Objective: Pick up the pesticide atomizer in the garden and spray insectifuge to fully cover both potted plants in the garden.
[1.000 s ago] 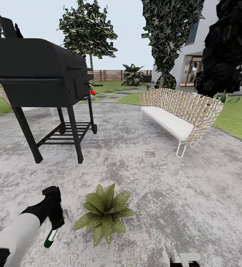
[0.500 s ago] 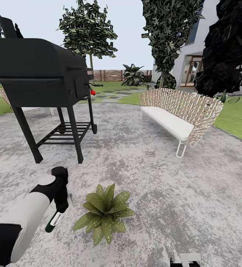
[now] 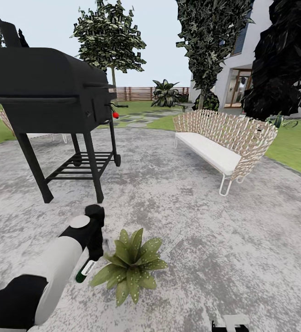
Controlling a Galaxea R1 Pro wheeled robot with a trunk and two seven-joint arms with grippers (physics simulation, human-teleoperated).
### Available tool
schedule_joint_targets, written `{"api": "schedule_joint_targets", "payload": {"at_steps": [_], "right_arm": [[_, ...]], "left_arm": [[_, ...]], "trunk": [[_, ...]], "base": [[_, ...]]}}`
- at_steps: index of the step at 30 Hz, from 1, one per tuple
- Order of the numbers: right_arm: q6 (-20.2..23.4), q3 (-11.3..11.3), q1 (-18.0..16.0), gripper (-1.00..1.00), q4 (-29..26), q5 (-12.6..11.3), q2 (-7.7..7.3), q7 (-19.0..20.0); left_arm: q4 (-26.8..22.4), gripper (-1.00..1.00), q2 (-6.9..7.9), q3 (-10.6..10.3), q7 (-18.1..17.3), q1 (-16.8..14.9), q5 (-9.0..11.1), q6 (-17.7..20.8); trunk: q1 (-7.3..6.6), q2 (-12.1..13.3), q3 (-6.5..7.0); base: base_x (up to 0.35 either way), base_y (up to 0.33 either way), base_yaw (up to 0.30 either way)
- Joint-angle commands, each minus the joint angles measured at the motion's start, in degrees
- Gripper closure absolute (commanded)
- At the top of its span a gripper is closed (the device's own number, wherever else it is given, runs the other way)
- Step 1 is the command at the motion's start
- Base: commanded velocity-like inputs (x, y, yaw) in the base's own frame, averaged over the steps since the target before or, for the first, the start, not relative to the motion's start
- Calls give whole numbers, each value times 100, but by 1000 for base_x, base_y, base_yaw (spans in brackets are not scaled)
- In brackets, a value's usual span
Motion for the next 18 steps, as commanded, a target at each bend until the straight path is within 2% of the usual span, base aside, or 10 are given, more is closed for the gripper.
{"api": "schedule_joint_targets", "payload": {"at_steps": [1,5,9,12,18], "right_arm": [[-15,49,-3,-100,0,-45,0,-15],[-13,49,-1,-100,-2,-45,6,-16],[-13,49,-3,-100,-3,-45,8,-16],[-14,49,-2,-100,-3,-45,9,-16],[-15,49,-3,-100,-3,-45,7,-16]], "left_arm": [[-8,100,-76,-15,-38,-4,-38,61],[-11,100,-342,-19,-38,-11,-91,69],[-7,100,-342,-11,-33,-6,-300,326],[-3,100,-339,-16,-29,11,-324,435],[1,100,-333,-31,-29,58,-341,432]], "trunk": [[-1,-2,-5],[-1,-2,-5],[-1,-2,-5],[-1,-2,-5],[-1,-2,-5]], "base": [[0,0,0],[0,0,0],[136,0,123],[239,0,158],[23,0,10]]}}
